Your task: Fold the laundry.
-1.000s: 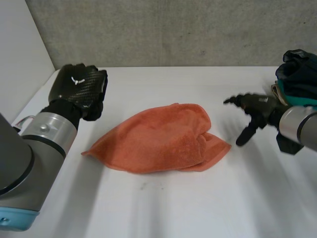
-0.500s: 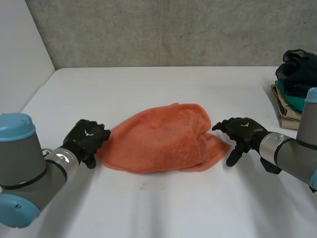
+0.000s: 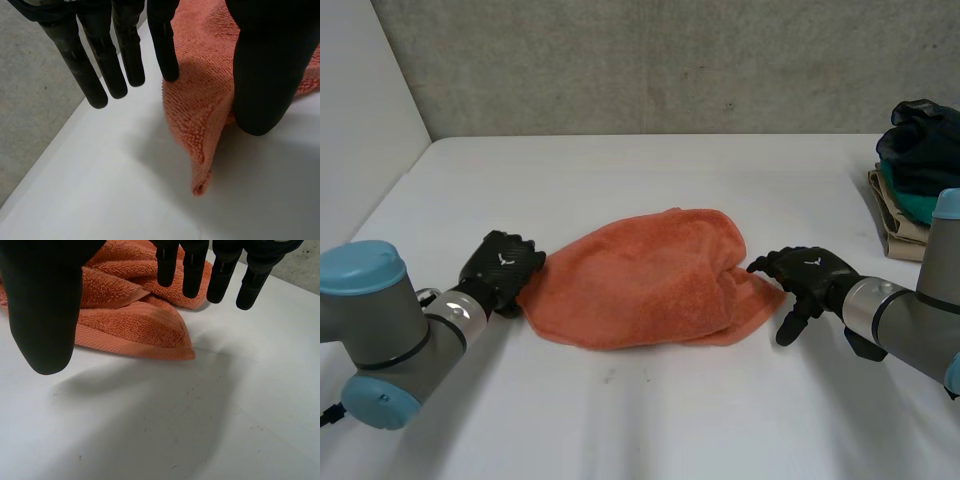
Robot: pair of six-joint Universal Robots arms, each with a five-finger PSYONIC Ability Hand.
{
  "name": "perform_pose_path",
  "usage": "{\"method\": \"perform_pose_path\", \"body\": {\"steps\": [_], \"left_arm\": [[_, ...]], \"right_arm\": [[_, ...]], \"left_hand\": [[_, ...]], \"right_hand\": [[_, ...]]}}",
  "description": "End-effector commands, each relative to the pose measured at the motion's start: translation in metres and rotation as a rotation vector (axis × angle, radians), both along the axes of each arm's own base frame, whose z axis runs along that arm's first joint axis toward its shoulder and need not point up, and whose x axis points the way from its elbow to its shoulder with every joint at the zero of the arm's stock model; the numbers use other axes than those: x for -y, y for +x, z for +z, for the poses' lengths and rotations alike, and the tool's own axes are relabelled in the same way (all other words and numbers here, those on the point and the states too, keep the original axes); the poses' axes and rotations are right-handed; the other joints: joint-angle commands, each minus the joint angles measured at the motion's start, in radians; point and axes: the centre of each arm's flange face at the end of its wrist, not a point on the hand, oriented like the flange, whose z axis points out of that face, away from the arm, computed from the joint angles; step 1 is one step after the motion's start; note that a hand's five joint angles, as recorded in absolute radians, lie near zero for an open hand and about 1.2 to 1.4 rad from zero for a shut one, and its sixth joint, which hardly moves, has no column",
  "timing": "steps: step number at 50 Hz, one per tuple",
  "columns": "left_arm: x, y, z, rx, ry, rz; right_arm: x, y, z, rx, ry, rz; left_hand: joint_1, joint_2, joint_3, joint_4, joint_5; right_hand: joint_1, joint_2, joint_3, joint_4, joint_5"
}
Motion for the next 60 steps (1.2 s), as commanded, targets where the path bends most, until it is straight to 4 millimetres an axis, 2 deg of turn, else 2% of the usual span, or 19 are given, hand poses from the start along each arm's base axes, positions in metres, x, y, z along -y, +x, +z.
{"method": "perform_pose_path", "body": {"steps": [1,3,8,15,18,25,29,34,41,43,44,45,46,48,52,53,56,59,60], "left_arm": [[0.01,-0.003,-0.003,-0.006,-0.005,-0.011],[0.012,-0.004,0.0,-0.014,-0.014,-0.01],[0.022,-0.005,0.024,-0.064,-0.079,0.036],[-0.001,-0.013,0.106,-0.339,-0.158,0.102],[-0.011,-0.014,0.128,-0.403,-0.181,0.097],[-0.048,-0.015,0.198,-0.481,-0.312,0.04],[-0.059,-0.014,0.233,-0.524,-0.4,0.02],[-0.07,-0.02,0.263,-0.567,-0.456,0.012],[-0.083,-0.031,0.28,-0.6,-0.467,-0.011],[-0.086,-0.032,0.284,-0.608,-0.477,-0.007],[-0.086,-0.032,0.285,-0.611,-0.482,0.0],[-0.086,-0.03,0.286,-0.612,-0.487,0.009],[-0.085,-0.028,0.287,-0.616,-0.494,0.028],[-0.084,-0.026,0.289,-0.619,-0.502,0.049],[-0.085,-0.019,0.295,-0.63,-0.527,0.084],[-0.086,-0.017,0.298,-0.63,-0.537,0.088],[-0.08,-0.003,0.303,-0.598,-0.579,0.136],[-0.07,0.009,0.299,-0.528,-0.604,0.186],[-0.067,0.012,0.296,-0.511,-0.605,0.199]], "right_arm": [[0.001,-0.001,0.0,-0.001,-0.001,-0.005],[0.003,-0.003,0.001,-0.004,-0.007,-0.014],[0.007,-0.004,0.006,-0.008,-0.036,-0.038],[0.018,-0.009,0.032,-0.018,-0.107,-0.115],[0.014,-0.007,0.033,-0.022,-0.056,-0.107],[0.017,0.0,0.036,0.04,0.048,-0.103],[0.025,0.016,0.025,0.108,0.099,-0.086],[0.008,0.058,0.006,0.138,0.15,0.018],[0.013,0.094,-0.014,0.272,0.122,0.032],[0.014,0.099,-0.018,0.3,0.12,0.031],[0.015,0.101,-0.017,0.312,0.116,0.027],[0.017,0.101,-0.015,0.32,0.104,0.017],[0.019,0.1,-0.013,0.321,0.094,0.006],[0.023,0.096,-0.004,0.318,0.058,-0.021],[0.032,0.083,0.053,0.312,-0.149,-0.062],[0.036,0.069,0.084,0.292,-0.257,-0.079],[0.041,0.032,0.129,0.162,-0.45,-0.089],[0.039,0.01,0.149,0.026,-0.554,-0.071],[0.03,0.005,0.16,-0.044,-0.6,-0.028]], "left_hand": [[0.426,0.432,0.432,0.426,0.424],[0.795,0.801,0.801,0.795,0.793],[0.829,0.835,0.835,0.829,0.827],[0.829,0.835,0.835,0.829,0.827],[0.829,0.835,0.835,0.829,0.827],[0.829,0.835,0.835,0.829,0.827],[0.829,0.835,0.835,0.829,0.827],[0.829,0.835,0.835,0.829,0.827],[0.829,0.835,0.835,0.829,0.827],[0.829,0.835,0.835,0.829,0.827],[0.829,0.835,0.835,0.829,0.827],[0.829,0.835,0.835,0.829,0.827],[0.829,0.835,0.835,0.829,0.827],[0.829,0.835,0.835,0.829,0.827],[0.829,0.835,0.835,0.829,0.827],[0.829,0.835,0.835,0.829,0.827],[0.829,0.835,0.835,0.829,0.827],[0.829,0.835,0.835,0.829,0.827],[0.829,0.835,0.835,0.829,0.827]], "right_hand": [[0.075,0.073,0.068,0.064,0.055],[0.078,0.076,0.071,0.067,0.058],[0.069,0.067,0.062,0.058,0.049],[0.014,0.012,0.006,0.003,-0.006],[0.019,0.017,0.012,0.008,-0.001],[0.034,0.032,0.027,0.023,0.014],[0.061,0.059,0.053,0.05,0.041],[0.061,0.059,0.053,0.05,0.041],[0.072,0.07,0.065,0.061,0.052],[0.221,0.219,0.213,0.21,0.201],[0.431,0.429,0.424,0.42,0.411],[1.084,1.081,1.076,1.072,1.063],[1.09,1.088,1.082,1.079,1.07],[1.09,1.088,1.082,1.079,1.07],[1.09,1.088,1.082,1.079,1.07],[1.09,1.088,1.082,1.079,1.07],[1.09,1.088,1.082,1.079,1.07],[1.09,1.088,1.082,1.079,1.07],[1.09,1.088,1.082,1.079,1.07]]}}
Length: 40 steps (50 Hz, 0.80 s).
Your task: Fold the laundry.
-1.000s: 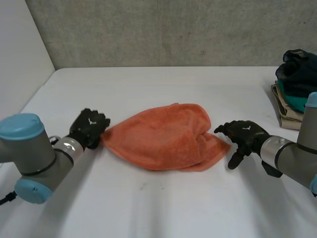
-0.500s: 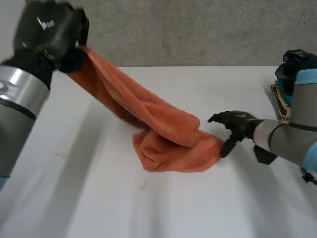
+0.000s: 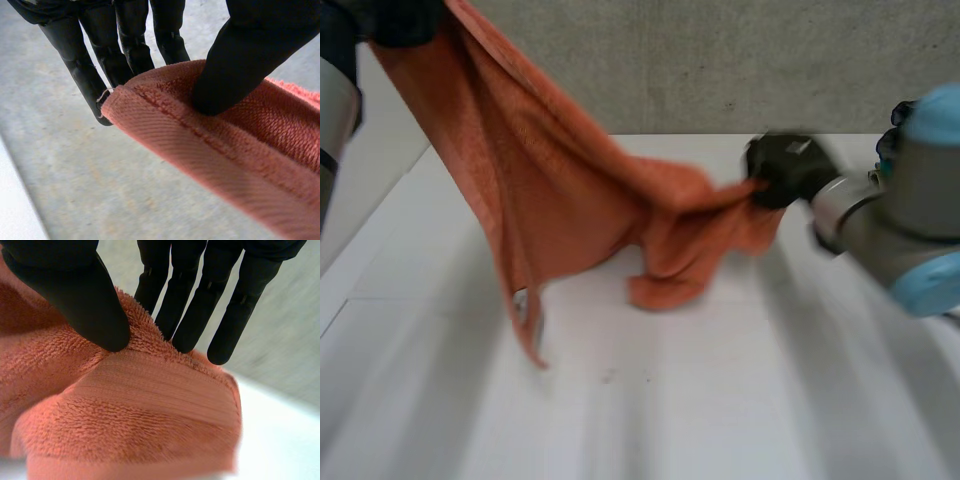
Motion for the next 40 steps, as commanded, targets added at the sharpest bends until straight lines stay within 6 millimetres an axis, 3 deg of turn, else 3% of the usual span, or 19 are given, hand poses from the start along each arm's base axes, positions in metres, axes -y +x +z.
{"method": "perform_pose_path", "body": {"steps": [1,5,8,9,14,17,20,23,24,25,27,28,29,31,32,33,36,37,40], "left_arm": [[0.02,0.028,-0.01,0.092,0.005,0.148],[0.027,0.037,-0.032,0.142,0.088,0.187],[0.029,0.036,-0.056,0.186,0.179,0.167],[0.032,0.034,-0.073,0.213,0.235,0.146],[0.048,0.025,-0.128,0.287,0.398,0.098],[0.063,0.021,-0.163,0.322,0.492,0.087],[0.078,0.016,-0.182,0.336,0.527,0.086],[0.108,0.009,-0.194,0.343,0.497,0.097],[0.116,0.006,-0.193,0.344,0.472,0.102],[0.133,0.002,-0.181,0.336,0.396,0.12],[0.149,-0.003,-0.161,0.319,0.302,0.138],[0.155,-0.006,-0.149,0.306,0.249,0.143],[0.166,-0.01,-0.121,0.266,0.134,0.157],[0.173,-0.011,-0.089,0.209,0.007,0.173],[0.174,-0.013,-0.074,0.177,-0.059,0.175],[0.175,-0.014,-0.05,0.115,-0.17,0.182],[0.171,-0.015,-0.027,0.04,-0.283,0.171],[0.165,-0.017,-0.014,0.007,-0.337,0.165],[0.155,-0.02,-0.013,0.003,-0.332,0.152]], "right_arm": [[-0.017,-0.052,0.072,-0.321,-0.308,-0.018],[-0.05,-0.056,0.104,-0.354,-0.346,0.037],[-0.062,-0.056,0.109,-0.353,-0.334,0.065],[-0.069,-0.056,0.109,-0.354,-0.319,0.084],[-0.069,-0.056,0.082,-0.39,-0.195,0.115],[-0.052,-0.054,0.046,-0.45,-0.096,0.139],[-0.032,-0.052,0.024,-0.525,-0.079,0.137],[-0.016,-0.048,0.017,-0.549,-0.092,0.113],[-0.001,-0.045,0.016,-0.556,-0.123,0.078],[0.008,-0.043,0.017,-0.555,-0.151,0.056],[0.026,-0.037,0.024,-0.54,-0.232,0.003],[0.041,-0.03,0.037,-0.5,-0.337,-0.052],[0.048,-0.027,0.049,-0.469,-0.406,-0.087],[0.059,-0.024,0.074,-0.388,-0.537,-0.155],[0.066,-0.023,0.097,-0.295,-0.661,-0.214],[0.067,-0.023,0.109,-0.242,-0.721,-0.24],[0.059,-0.025,0.142,-0.102,-0.865,-0.285],[0.057,-0.027,0.144,-0.091,-0.869,-0.285],[0.045,-0.029,0.138,-0.096,-0.833,-0.27]], "left_hand": [[0.231,0.199,0.202,0.195,0.244],[0.231,0.199,0.202,0.195,0.244],[0.231,0.199,0.202,0.195,0.244],[0.231,0.199,0.202,0.195,0.244],[0.231,0.199,0.202,0.195,0.244],[0.231,0.199,0.202,0.195,0.244],[0.231,0.199,0.202,0.195,0.244],[0.231,0.199,0.202,0.195,0.244],[0.231,0.199,0.202,0.195,0.244],[0.231,0.199,0.202,0.195,0.244],[0.231,0.199,0.202,0.195,0.244],[0.231,0.199,0.202,0.195,0.244],[0.231,0.199,0.202,0.195,0.244],[0.231,0.199,0.202,0.195,0.244],[0.231,0.199,0.202,0.195,0.244],[0.231,0.199,0.202,0.195,0.244],[0.231,0.199,0.202,0.195,0.244],[0.231,0.199,0.202,0.195,0.244],[0.231,0.199,0.202,0.195,0.244]], "right_hand": [[0.288,0.233,0.212,0.202,0.269],[0.288,0.233,0.212,0.202,0.269],[0.288,0.233,0.212,0.202,0.269],[0.288,0.233,0.212,0.202,0.269],[0.288,0.233,0.212,0.202,0.269],[0.288,0.233,0.212,0.202,0.269],[0.288,0.233,0.212,0.202,0.269],[0.288,0.233,0.212,0.202,0.269],[0.288,0.233,0.212,0.202,0.269],[0.288,0.233,0.212,0.202,0.269],[0.288,0.233,0.212,0.202,0.269],[0.288,0.233,0.212,0.202,0.269],[0.288,0.233,0.212,0.202,0.269],[0.288,0.233,0.212,0.202,0.269],[0.288,0.233,0.212,0.202,0.269],[0.288,0.233,0.212,0.202,0.269],[0.288,0.233,0.212,0.202,0.269],[0.288,0.233,0.212,0.202,0.269],[0.288,0.233,0.212,0.202,0.269]]}}
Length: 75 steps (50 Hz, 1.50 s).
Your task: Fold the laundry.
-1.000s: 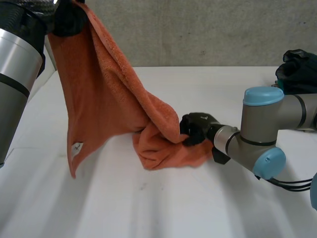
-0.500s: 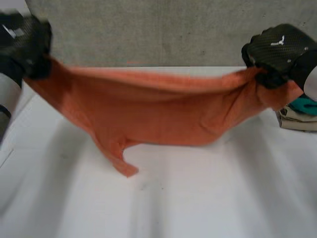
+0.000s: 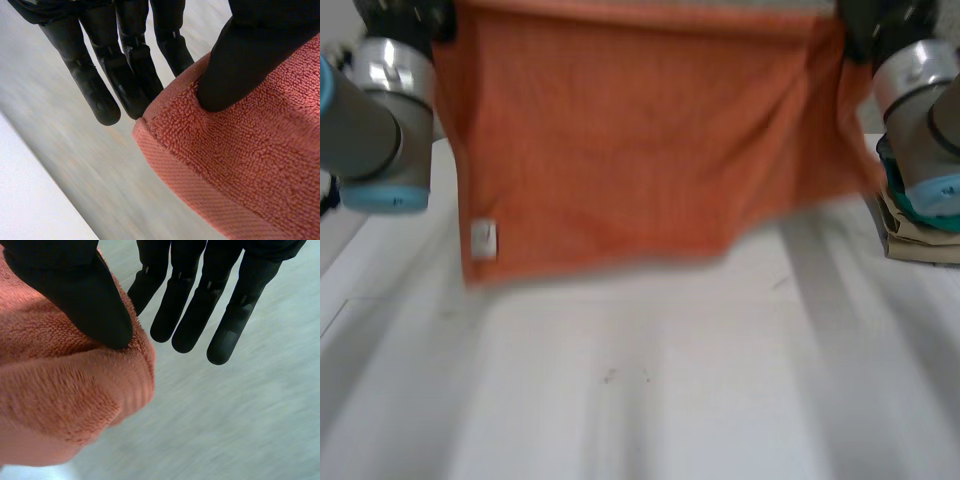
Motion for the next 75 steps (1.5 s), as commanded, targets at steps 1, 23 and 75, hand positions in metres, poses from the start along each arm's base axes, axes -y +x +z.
{"method": "perform_pose_path", "body": {"steps": [1,23,75], "left_arm": [[-0.024,-0.004,0.035,-0.084,-0.151,-0.048],[-0.089,0.002,-0.186,0.12,0.524,-0.079],[-0.079,0.031,-0.102,-0.031,0.33,-0.034]], "right_arm": [[-0.021,-0.006,0.028,0.127,-0.128,0.032],[-0.052,-0.006,-0.187,-0.101,0.698,0.142],[0.016,-0.075,-0.156,0.346,1.039,0.132]], "left_hand": [[0.231,0.197,0.201,0.194,0.244],[0.231,0.197,0.201,0.194,0.244],[0.231,0.197,0.201,0.194,0.244]], "right_hand": [[0.288,0.223,0.206,0.198,0.24],[0.138,0.073,0.056,0.048,0.09],[0.288,0.223,0.206,0.198,0.24]]}}
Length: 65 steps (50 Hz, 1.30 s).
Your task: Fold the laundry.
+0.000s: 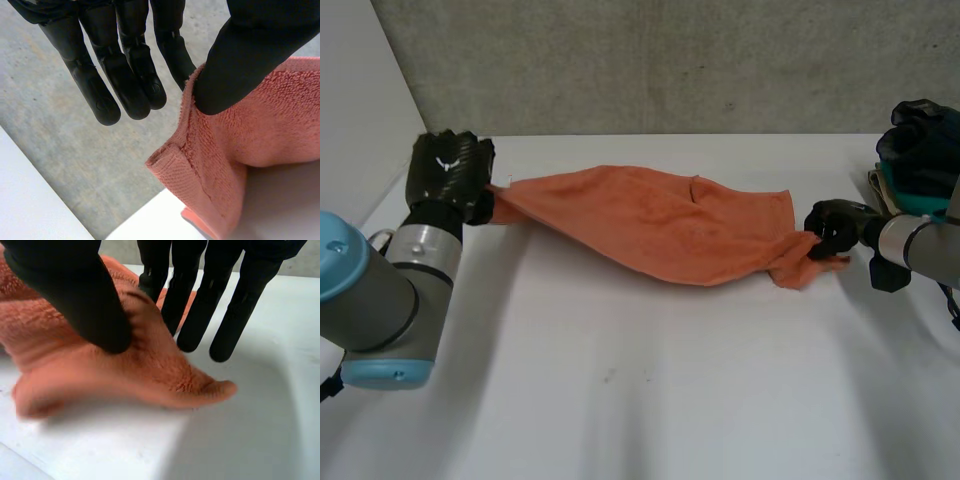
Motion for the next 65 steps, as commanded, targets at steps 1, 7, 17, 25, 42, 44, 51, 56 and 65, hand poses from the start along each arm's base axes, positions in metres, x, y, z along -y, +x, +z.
{"method": "perform_pose_path", "body": {"steps": [1,7,17,25,42,44,51,56,65], "left_arm": [[0.006,0.011,0.047,-0.032,-0.126,0.038],[-0.01,0.028,0.122,-0.057,-0.246,0.07],[-0.039,0.044,0.181,-0.016,-0.173,0.084],[-0.01,0.046,0.116,0.182,0.094,0.1],[0.114,0.01,0.105,0.244,-0.245,0.16],[0.12,0.009,0.139,0.181,-0.426,0.19],[0.114,0.0,0.177,0.081,-0.659,0.209],[0.11,0.004,0.15,0.071,-0.538,0.192],[0.097,0.007,0.059,0.144,-0.266,0.152]], "right_arm": [[-0.024,-0.003,0.079,-0.042,-0.15,0.037],[-0.067,-0.02,0.163,-0.258,-0.42,0.081],[-0.136,-0.033,0.252,-0.628,-0.759,0.063],[-0.133,-0.027,0.21,-0.764,-0.647,0.165],[-0.006,0.037,0.177,-0.832,-1.052,-0.13],[0.003,0.044,0.21,-0.744,-1.258,-0.257],[-0.001,0.047,0.253,-0.52,-1.496,-0.403],[0.002,0.048,0.229,-0.513,-1.391,-0.35],[0.005,0.051,0.127,-0.594,-1.075,-0.161]], "left_hand": [[0.231,0.197,0.2,0.194,0.244],[0.231,0.197,0.2,0.194,0.244],[0.231,0.197,0.2,0.194,0.244],[0.231,0.197,0.2,0.194,0.244],[0.231,0.197,0.2,0.194,0.244],[0.231,0.197,0.2,0.194,0.244],[0.231,0.197,0.2,0.194,0.244],[0.231,0.197,0.2,0.194,0.244],[0.231,0.197,0.2,0.194,0.244]], "right_hand": [[0.279,0.233,0.244,0.239,0.264],[0.279,0.233,0.244,0.239,0.264],[0.279,0.233,0.244,0.239,0.264],[0.279,0.233,0.244,0.239,0.264],[0.279,0.233,0.244,0.239,0.264],[0.279,0.233,0.244,0.239,0.264],[0.279,0.233,0.244,0.239,0.264],[0.279,0.233,0.244,0.239,0.264],[0.279,0.233,0.244,0.239,0.264]]}}
